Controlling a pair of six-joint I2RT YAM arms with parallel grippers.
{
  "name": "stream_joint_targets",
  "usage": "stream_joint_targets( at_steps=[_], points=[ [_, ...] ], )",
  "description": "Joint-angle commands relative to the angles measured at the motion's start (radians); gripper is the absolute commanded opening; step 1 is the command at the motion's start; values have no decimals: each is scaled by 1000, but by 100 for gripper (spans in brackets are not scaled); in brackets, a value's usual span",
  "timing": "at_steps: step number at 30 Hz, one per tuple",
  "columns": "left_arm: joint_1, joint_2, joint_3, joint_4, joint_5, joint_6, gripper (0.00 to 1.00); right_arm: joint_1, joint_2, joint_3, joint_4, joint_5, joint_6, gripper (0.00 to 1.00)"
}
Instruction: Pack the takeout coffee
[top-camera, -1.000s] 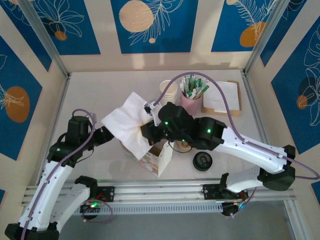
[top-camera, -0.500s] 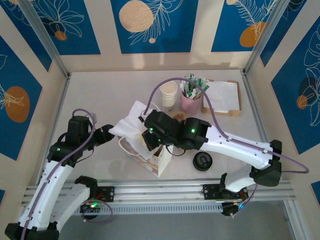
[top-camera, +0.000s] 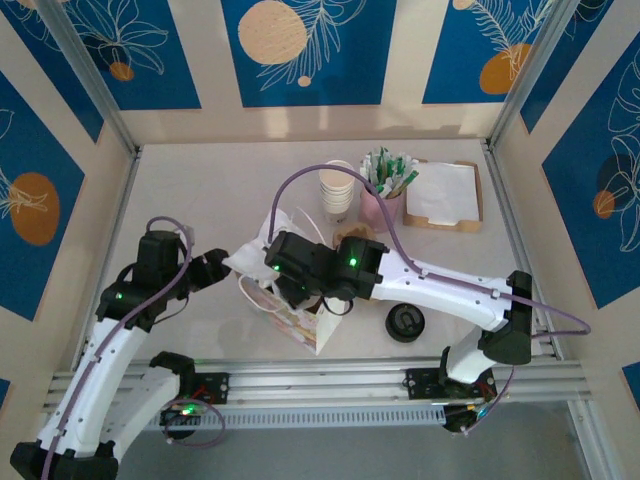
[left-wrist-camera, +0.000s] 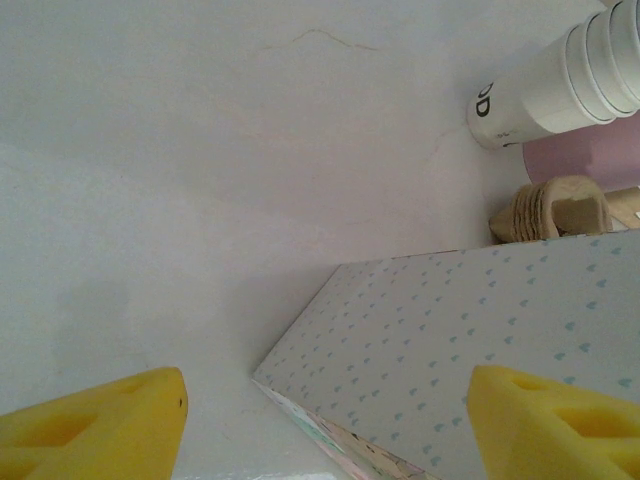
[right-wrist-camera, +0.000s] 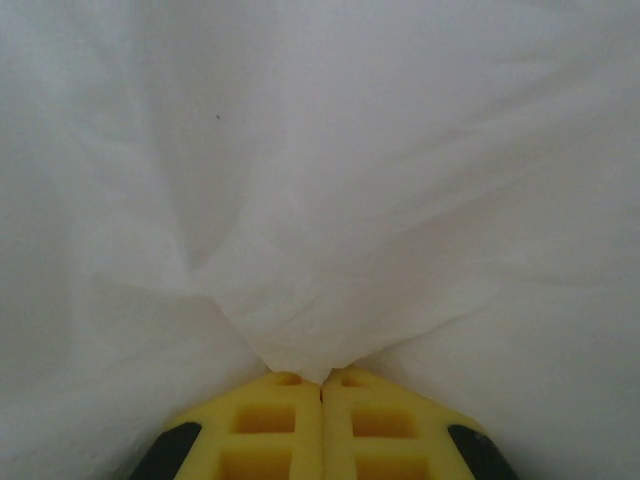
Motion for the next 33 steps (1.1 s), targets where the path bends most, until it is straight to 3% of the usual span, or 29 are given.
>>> stream_joint_targets(
  at_steps=[1, 11, 26, 33],
  points=[
    [-5, 1, -17, 18, 3, 0, 74, 4, 6, 15, -27, 23, 14, 2],
    [-5, -7, -23, 17, 2, -5, 74, -2, 14, -8, -53, 19, 32, 8],
    [-5, -11, -10, 3, 2, -2, 74, 1, -88, 30, 28, -21, -19, 34],
    [-5, -7, -6, 4, 5, -4, 74, 17, -170, 42, 66, -6, -71, 36]
  ],
)
